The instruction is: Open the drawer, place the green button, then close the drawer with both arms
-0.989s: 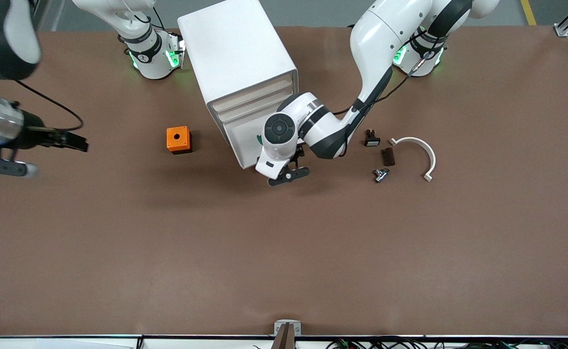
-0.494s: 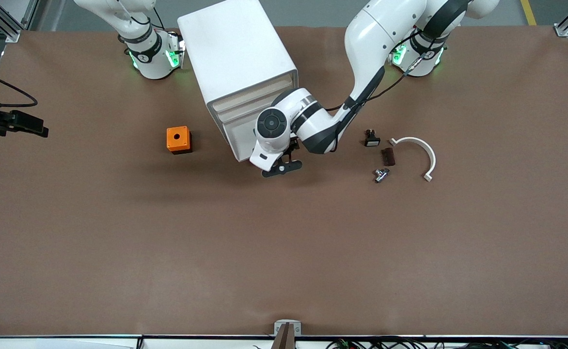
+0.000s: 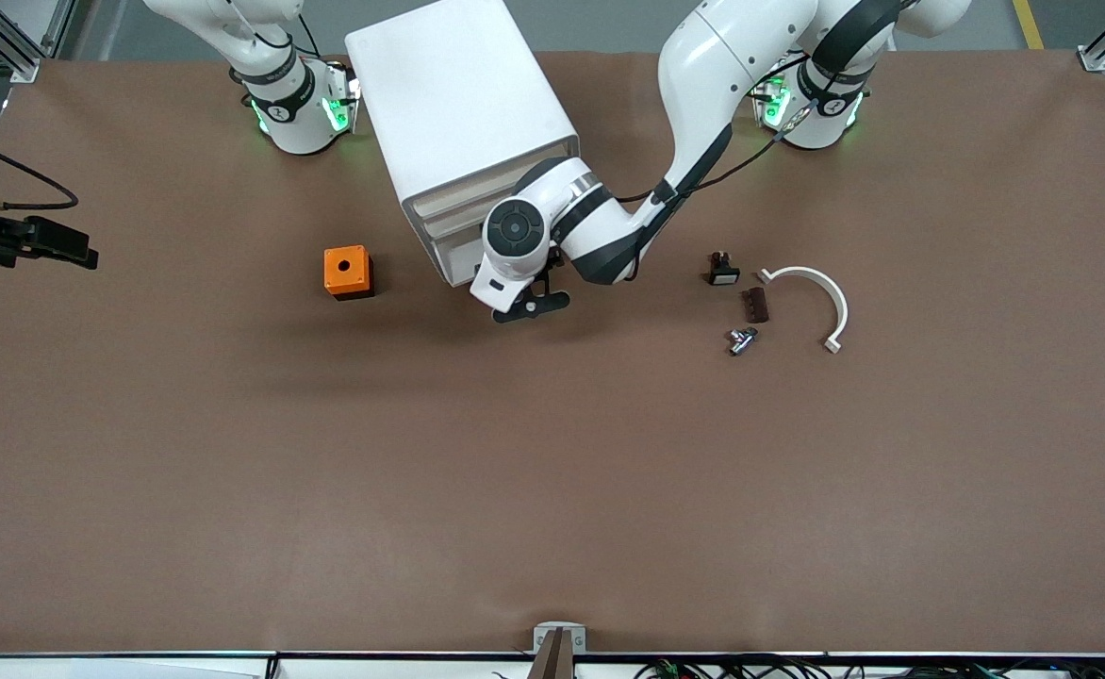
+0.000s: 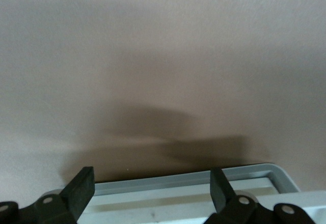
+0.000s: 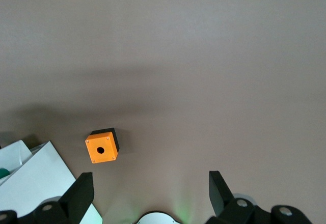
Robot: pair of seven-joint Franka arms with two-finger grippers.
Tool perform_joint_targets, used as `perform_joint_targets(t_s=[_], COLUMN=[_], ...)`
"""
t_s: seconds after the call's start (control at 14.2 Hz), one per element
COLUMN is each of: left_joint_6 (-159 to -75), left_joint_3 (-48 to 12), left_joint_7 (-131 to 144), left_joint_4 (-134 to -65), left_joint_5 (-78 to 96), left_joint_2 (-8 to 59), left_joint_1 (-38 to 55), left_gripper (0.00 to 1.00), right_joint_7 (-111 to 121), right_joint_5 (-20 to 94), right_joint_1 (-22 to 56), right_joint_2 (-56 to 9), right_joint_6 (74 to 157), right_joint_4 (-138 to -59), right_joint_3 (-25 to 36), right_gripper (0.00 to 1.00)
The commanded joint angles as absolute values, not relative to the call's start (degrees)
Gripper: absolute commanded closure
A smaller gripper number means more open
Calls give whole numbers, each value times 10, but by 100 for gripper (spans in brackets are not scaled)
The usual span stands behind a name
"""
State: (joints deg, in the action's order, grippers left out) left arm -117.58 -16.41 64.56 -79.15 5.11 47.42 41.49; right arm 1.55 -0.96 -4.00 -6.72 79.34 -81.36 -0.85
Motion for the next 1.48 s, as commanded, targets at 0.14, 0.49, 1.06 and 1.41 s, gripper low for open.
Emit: perform_joint_targets(t_s=[0.14, 0.49, 1.06, 1.41], left_joint_6=[-1173, -1175, -1176, -1176], left_joint_3=[-177, -192, -192, -190], left_joint_7=[640, 640, 641, 642], left_joint_4=[-816, -816, -802, -787], left_joint_5=[89, 123, 123, 118], left_joint_2=[470, 471, 458, 405], left_joint_1=[420, 421, 397, 305], left_gripper=[0, 0, 0, 0], right_joint_7=[11, -54, 2, 14], right_joint_5=[-9, -26, -25, -18], right_joint_1=[-47, -13, -13, 17], right_joint_2=[-76, -72, -33, 25], right_joint_6=[777, 780, 741, 738], right_joint_4=[-787, -801, -803, -847], right_joint_3=[-18, -18, 1, 51], right_gripper=[0, 0, 0, 0])
